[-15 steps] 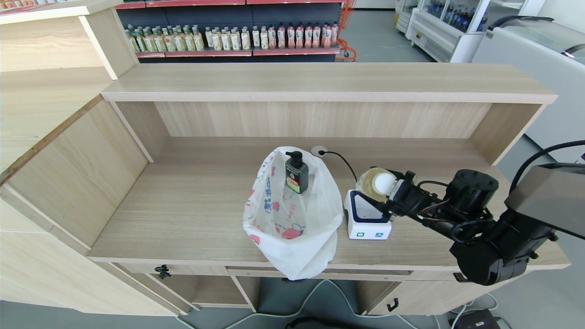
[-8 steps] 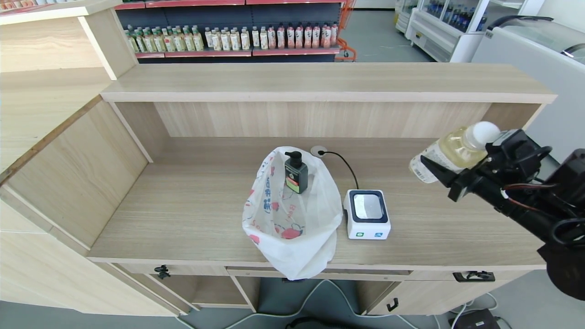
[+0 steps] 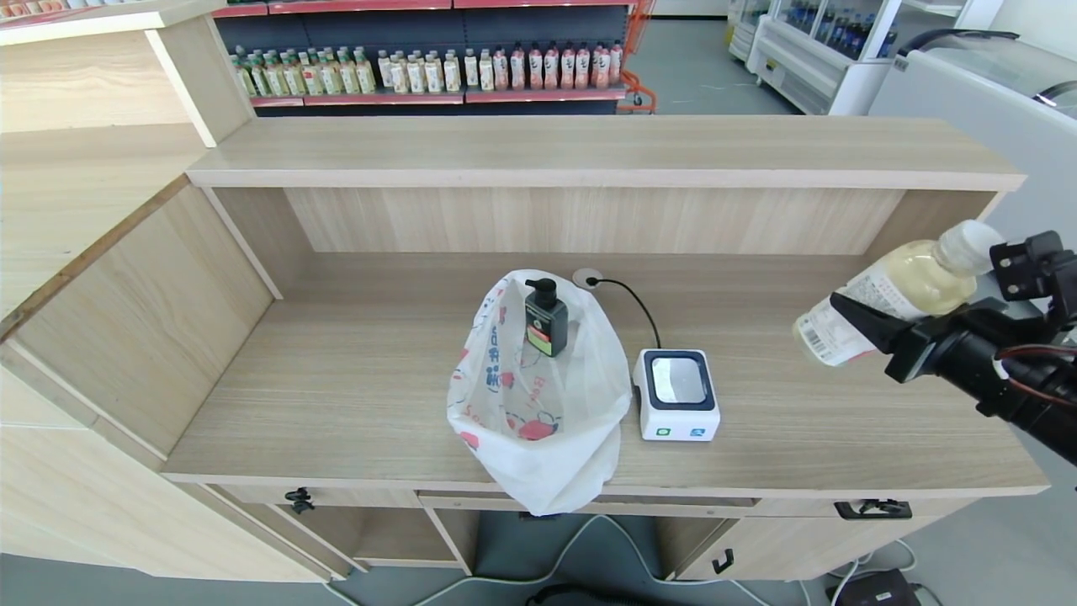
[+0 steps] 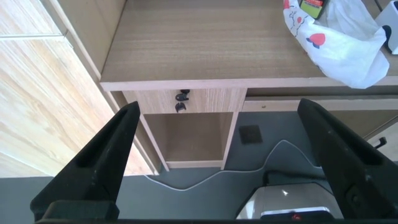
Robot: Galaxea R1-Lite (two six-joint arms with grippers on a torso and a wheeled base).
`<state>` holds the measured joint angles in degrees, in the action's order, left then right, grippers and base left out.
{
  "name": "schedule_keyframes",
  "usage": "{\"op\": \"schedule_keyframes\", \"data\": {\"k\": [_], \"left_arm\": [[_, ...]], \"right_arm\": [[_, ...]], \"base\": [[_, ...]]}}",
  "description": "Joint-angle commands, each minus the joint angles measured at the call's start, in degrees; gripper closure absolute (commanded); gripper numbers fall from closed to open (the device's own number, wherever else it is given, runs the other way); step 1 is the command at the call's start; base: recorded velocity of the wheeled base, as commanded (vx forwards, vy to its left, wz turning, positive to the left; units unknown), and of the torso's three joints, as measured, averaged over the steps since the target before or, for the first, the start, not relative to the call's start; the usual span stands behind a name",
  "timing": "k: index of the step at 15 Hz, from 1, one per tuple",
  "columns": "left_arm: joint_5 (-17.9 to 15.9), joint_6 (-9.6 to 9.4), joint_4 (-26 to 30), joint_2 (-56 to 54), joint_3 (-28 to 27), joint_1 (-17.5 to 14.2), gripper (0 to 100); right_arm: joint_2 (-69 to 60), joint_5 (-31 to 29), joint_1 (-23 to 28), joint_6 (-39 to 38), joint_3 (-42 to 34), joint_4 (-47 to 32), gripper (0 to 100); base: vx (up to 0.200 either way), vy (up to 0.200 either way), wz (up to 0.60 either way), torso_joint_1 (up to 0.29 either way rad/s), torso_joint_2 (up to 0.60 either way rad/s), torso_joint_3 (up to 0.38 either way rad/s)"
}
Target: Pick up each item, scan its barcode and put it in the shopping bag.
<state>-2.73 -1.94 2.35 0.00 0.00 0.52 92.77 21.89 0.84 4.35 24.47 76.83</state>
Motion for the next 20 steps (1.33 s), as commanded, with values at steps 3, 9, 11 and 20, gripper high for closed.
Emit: {"op": "schedule_keyframes", "data": {"k": [3,9,11,20], "left_arm": [[0.0,0.00,0.0,0.0,0.0,0.0,0],[0.0,0.00,0.0,0.0,0.0,0.0,0],[0.0,0.00,0.0,0.0,0.0,0.0,0],[0.0,-0.08,0.0,0.1,0.0,0.0,0]], "right_arm": [[-0.9,-1.6,-6.6,-9.8,4.4,-2.6,100],[-0.7,-7.5,-12.5,-10.4,8.9,-12.0,100],[-0.4,-7.7,-12.6,-10.3,8.7,-12.0,100],[-4.8,-7.7,-13.2,-10.8,9.5,-17.2,100]], "base": [[0.000,0.000,0.00,0.000,0.00,0.000],[0.000,0.000,0.00,0.000,0.00,0.000],[0.000,0.000,0.00,0.000,0.00,0.000],[0.000,0.067,0.00,0.000,0.00,0.001]]}}
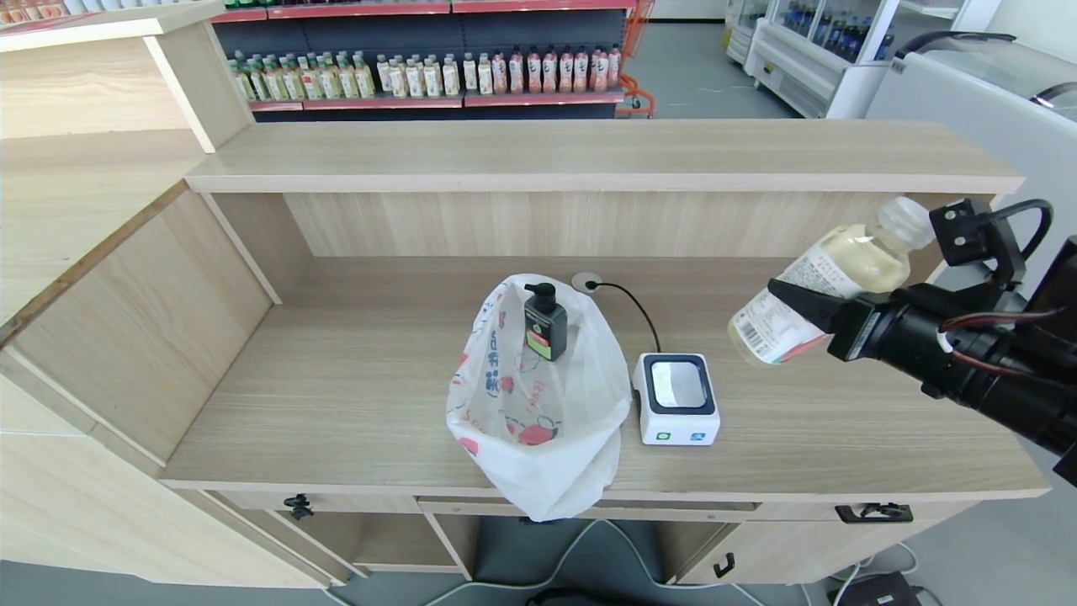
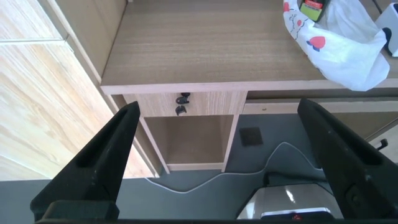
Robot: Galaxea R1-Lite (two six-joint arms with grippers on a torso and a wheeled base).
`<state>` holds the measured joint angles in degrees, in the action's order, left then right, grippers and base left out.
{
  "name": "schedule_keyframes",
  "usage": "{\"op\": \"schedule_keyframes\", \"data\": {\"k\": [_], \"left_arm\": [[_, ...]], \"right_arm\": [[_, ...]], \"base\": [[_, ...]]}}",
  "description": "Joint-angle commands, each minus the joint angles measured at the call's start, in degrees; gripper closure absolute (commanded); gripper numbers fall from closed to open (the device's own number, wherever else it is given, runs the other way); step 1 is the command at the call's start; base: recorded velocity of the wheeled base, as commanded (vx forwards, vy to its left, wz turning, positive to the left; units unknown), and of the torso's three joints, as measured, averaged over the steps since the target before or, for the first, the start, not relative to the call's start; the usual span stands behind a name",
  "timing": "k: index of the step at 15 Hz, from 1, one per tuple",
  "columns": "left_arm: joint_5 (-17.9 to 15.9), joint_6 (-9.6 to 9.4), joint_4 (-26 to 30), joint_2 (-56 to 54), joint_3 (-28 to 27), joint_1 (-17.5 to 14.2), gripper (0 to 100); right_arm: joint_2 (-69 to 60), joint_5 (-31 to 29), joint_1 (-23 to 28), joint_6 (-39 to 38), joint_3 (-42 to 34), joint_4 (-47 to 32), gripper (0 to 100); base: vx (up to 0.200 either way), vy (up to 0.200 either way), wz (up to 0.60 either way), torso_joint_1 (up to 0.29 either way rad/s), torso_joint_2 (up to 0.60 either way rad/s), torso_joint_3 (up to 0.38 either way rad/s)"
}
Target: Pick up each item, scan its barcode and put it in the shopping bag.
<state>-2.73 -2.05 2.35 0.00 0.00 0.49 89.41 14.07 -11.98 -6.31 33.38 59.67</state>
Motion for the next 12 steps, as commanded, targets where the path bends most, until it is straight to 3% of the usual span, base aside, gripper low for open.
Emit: {"op": "schedule_keyframes", "data": {"k": [1,5,12], "left_arm": [[0.0,-0.06,0.0,0.0,0.0,0.0,0],[0.0,0.11,0.0,0.0,0.0,0.0,0],[0.0,0.11,0.0,0.0,0.0,0.0,0]], "right_arm": [[-1.6,0.1,-1.6,-1.1,1.7,-1.2,100],[-2.0,0.1,-5.2,-1.7,6.6,-7.8,100],[5.3,0.7,-7.3,2.3,0.3,-3.2,100]], "base": [[0.000,0.200,0.00,-0.007,-0.02,0.007],[0.000,0.200,0.00,0.007,0.00,-0.001],[0.000,0.000,0.00,0.000,0.00,0.000]]}}
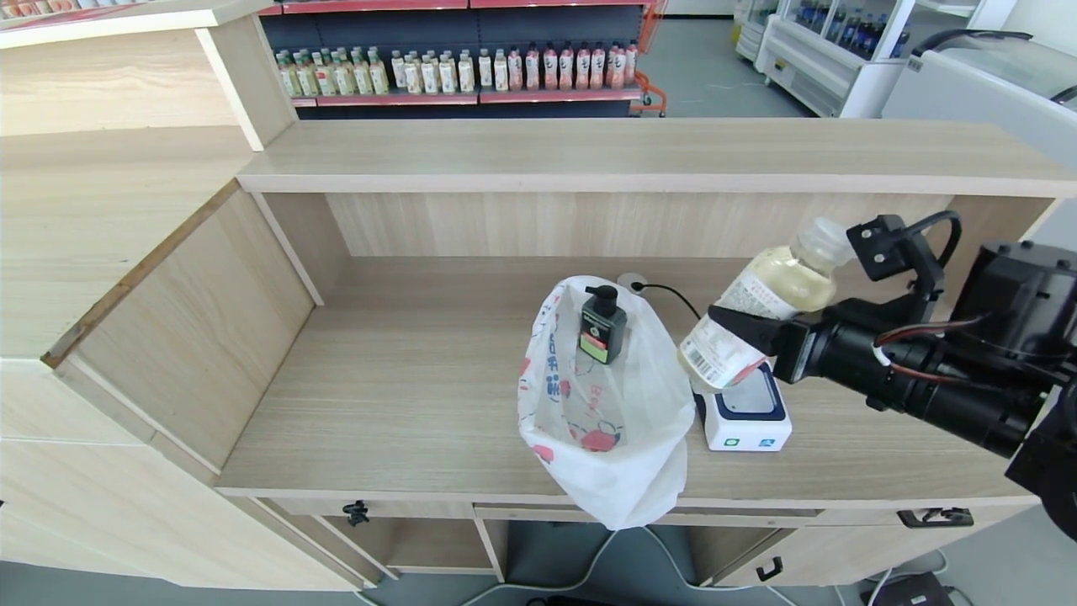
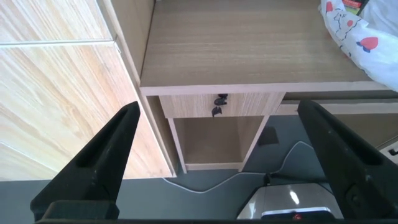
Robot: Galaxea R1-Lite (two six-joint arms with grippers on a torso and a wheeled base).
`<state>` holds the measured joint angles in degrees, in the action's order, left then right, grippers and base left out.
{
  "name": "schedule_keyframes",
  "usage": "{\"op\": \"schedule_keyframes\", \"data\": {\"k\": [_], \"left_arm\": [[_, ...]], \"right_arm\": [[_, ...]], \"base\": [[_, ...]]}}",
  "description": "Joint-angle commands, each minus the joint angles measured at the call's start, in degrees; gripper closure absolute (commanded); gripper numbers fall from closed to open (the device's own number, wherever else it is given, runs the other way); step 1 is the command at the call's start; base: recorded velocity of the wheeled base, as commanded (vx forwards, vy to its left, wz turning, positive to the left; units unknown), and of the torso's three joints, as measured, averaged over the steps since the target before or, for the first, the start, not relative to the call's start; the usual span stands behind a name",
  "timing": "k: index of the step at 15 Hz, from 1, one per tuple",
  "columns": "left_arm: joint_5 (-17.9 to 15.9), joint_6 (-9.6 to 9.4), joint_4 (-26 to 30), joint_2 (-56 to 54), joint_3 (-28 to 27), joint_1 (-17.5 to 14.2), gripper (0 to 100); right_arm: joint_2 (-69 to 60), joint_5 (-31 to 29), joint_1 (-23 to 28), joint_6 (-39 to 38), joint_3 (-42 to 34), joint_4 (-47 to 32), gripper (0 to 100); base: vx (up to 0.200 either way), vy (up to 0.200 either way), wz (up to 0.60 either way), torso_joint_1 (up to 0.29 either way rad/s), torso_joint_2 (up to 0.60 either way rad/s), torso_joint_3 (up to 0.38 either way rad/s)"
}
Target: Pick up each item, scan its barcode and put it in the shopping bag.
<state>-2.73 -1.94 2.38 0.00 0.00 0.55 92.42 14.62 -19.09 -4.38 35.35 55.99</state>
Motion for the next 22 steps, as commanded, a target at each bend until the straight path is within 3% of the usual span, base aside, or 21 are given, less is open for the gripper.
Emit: {"op": "schedule_keyframes", "data": {"k": [1,4,8,19,22], "left_arm": [[0.0,0.00,0.0,0.0,0.0,0.0,0],[0.0,0.00,0.0,0.0,0.0,0.0,0],[0.0,0.00,0.0,0.1,0.0,0.0,0],[0.0,0.00,0.0,0.0,0.0,0.0,0],[0.0,0.00,0.0,0.0,0.0,0.0,0]], "right_arm": [[3.7,0.9,-0.9,1.1,-3.4,4.0,100],[9.2,1.6,-2.6,3.3,-7.9,15.1,100],[19.8,1.9,-3.0,5.8,-8.4,30.7,100],[32.7,7.3,-3.0,11.5,-3.8,34.0,100],[36.6,7.6,-3.1,12.6,3.0,34.0,100]], "base": [[0.000,0.000,0.00,0.000,0.00,0.000],[0.000,0.000,0.00,0.000,0.00,0.000],[0.000,0.000,0.00,0.000,0.00,0.000],[0.000,0.000,0.00,0.000,0.00,0.000],[0.000,0.000,0.00,0.000,0.00,0.000]]}}
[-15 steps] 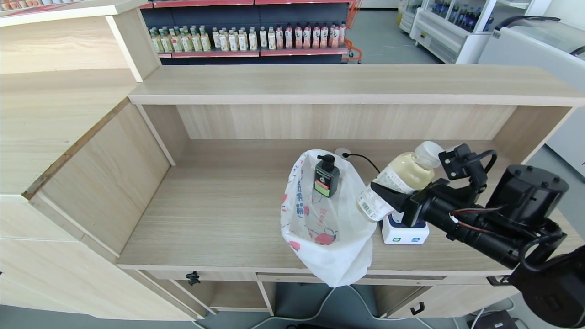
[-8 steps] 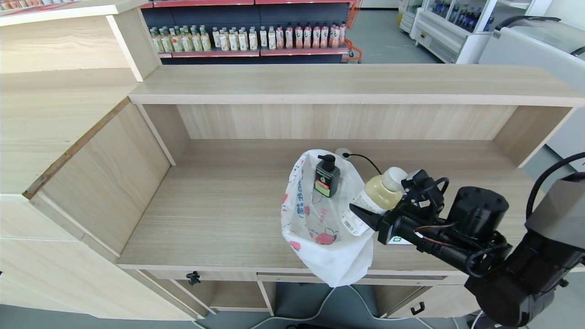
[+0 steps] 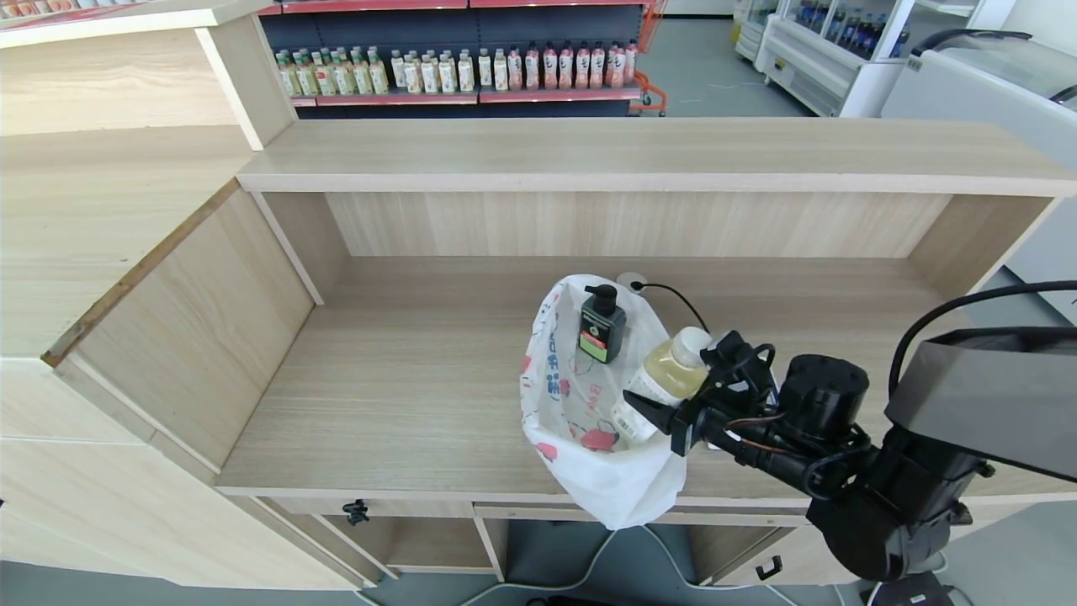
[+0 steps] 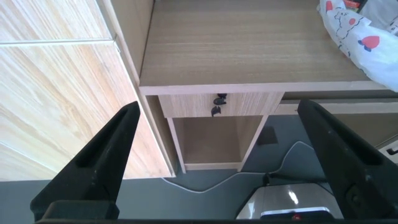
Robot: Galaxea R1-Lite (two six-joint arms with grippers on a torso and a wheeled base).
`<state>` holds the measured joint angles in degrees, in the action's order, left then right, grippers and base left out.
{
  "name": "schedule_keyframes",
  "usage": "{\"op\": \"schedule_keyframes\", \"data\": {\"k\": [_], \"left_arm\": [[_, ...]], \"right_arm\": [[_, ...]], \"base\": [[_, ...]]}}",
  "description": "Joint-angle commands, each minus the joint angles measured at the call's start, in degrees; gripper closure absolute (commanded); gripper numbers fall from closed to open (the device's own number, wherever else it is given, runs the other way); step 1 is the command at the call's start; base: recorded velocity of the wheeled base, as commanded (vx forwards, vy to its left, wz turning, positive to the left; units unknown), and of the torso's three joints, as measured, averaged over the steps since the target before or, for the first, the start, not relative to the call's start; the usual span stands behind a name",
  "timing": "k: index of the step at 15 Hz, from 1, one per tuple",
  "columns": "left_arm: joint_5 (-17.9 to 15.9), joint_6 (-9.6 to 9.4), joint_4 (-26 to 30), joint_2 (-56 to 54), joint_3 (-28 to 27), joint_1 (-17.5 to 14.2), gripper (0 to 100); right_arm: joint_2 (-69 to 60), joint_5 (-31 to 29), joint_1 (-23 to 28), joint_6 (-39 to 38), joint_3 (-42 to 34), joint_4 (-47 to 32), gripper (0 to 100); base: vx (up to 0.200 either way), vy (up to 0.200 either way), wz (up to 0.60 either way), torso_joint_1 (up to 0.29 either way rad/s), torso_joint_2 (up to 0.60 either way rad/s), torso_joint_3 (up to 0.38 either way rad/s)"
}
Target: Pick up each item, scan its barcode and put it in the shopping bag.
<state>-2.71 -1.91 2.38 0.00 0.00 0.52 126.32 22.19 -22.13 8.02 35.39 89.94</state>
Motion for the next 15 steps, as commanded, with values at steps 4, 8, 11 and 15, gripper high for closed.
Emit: {"op": "schedule_keyframes", "data": {"k": [4,8,11,15], "left_arm": [[0.0,-0.02,0.0,0.0,0.0,0.0,0],[0.0,-0.02,0.0,0.0,0.0,0.0,0],[0.0,-0.02,0.0,0.0,0.0,0.0,0],[0.0,-0.02,0.0,0.0,0.0,0.0,0]], "right_arm": [[6.0,0.8,-0.2,0.2,8.2,0.1,100],[7.6,0.8,-0.2,0.6,7.9,0.1,100],[7.7,0.8,-0.2,0.6,8.3,0.1,100],[6.7,0.9,-0.1,0.6,7.6,0.1,0]], "base": [[0.000,0.000,0.00,0.000,0.00,0.000],[0.000,0.000,0.00,0.000,0.00,0.000],[0.000,0.000,0.00,0.000,0.00,0.000],[0.000,0.000,0.00,0.000,0.00,0.000]]}}
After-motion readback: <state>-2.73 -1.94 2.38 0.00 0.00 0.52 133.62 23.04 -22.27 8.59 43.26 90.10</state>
